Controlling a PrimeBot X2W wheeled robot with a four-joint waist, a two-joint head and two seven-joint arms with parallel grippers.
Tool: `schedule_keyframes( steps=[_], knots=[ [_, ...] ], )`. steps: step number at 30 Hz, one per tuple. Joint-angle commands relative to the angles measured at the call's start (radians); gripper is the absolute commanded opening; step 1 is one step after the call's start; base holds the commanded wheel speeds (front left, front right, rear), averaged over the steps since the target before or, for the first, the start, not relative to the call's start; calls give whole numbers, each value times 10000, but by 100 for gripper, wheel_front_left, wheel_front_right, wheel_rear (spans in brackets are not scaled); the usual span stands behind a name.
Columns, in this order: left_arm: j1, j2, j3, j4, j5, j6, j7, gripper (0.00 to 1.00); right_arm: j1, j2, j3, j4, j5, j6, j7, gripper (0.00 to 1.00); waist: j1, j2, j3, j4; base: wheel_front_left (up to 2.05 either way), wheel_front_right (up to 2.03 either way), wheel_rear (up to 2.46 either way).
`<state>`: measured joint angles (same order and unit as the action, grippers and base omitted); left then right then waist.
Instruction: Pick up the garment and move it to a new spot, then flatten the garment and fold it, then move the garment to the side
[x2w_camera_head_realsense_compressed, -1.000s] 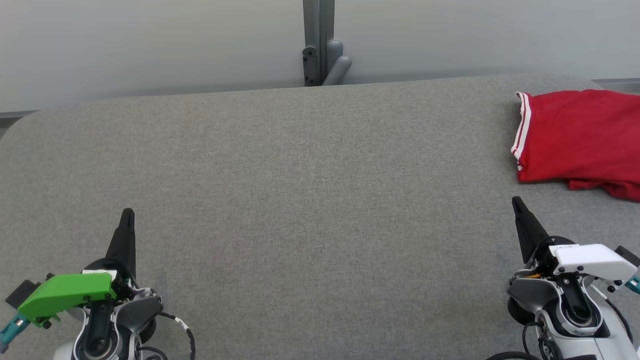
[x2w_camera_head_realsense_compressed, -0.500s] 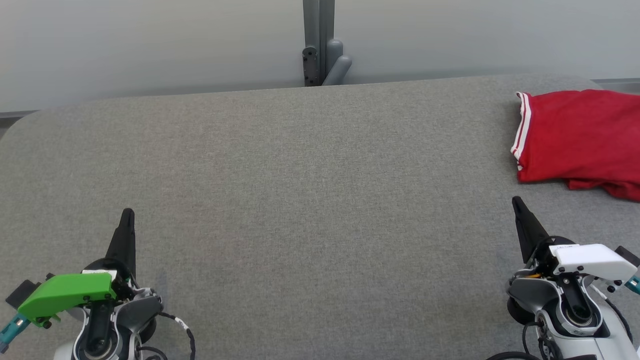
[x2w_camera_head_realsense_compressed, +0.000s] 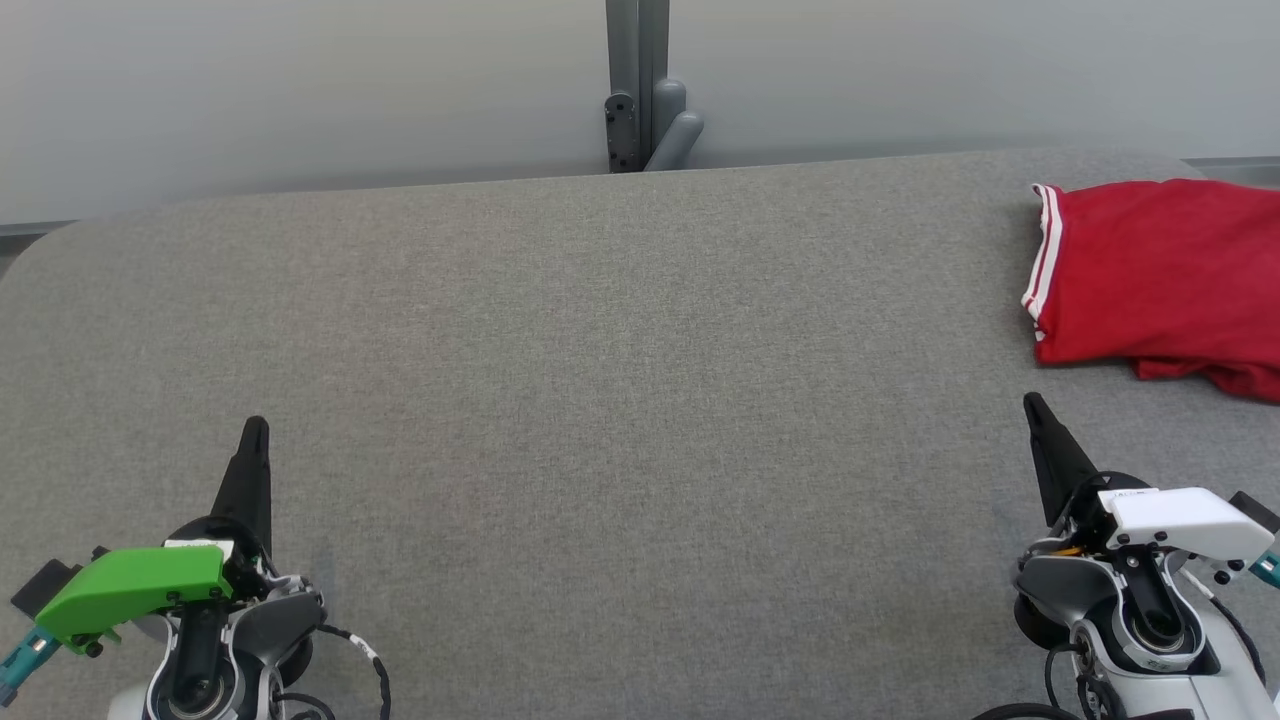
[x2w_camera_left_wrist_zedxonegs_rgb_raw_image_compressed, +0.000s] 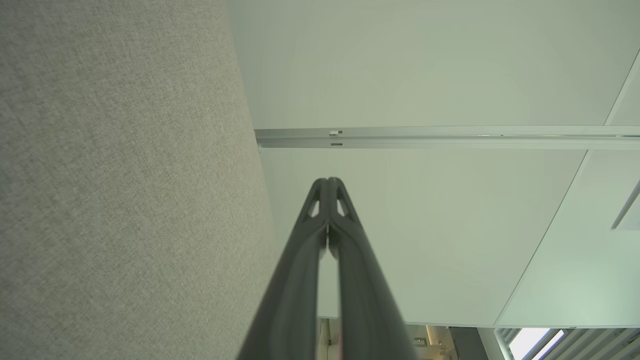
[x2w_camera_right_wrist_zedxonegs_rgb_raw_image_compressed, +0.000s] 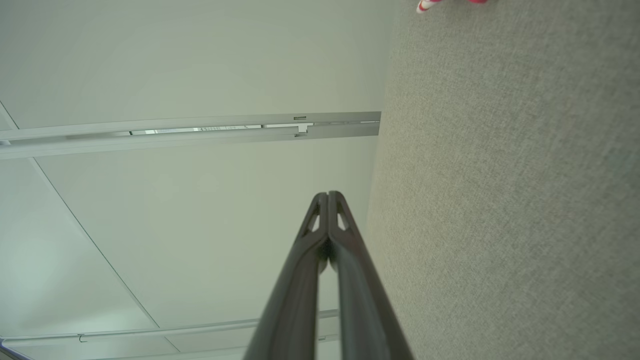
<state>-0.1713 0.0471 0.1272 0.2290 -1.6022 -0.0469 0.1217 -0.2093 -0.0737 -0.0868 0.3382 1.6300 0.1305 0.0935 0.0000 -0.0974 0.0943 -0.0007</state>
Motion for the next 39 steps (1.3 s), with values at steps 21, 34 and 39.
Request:
schedule_keyframes(
  steps=[21, 34, 39],
  knots=[
    [-105, 59, 22, -23, -13, 19, -10, 0, 34, -116, 109, -13, 140, 4, -123, 0, 0, 0, 0, 0, 0, 0, 0],
    [-105, 59, 21, -23, -12, 19, -10, 0, 43, -162, 174, -21, 202, 4, -174, 0, 0, 0, 0, 0, 0, 0, 0],
    [-105, 59, 21, -23, -12, 19, -10, 0, 47, -185, 200, -25, 227, 4, -177, 0, 0, 0, 0, 0, 0, 0, 0]
  ],
)
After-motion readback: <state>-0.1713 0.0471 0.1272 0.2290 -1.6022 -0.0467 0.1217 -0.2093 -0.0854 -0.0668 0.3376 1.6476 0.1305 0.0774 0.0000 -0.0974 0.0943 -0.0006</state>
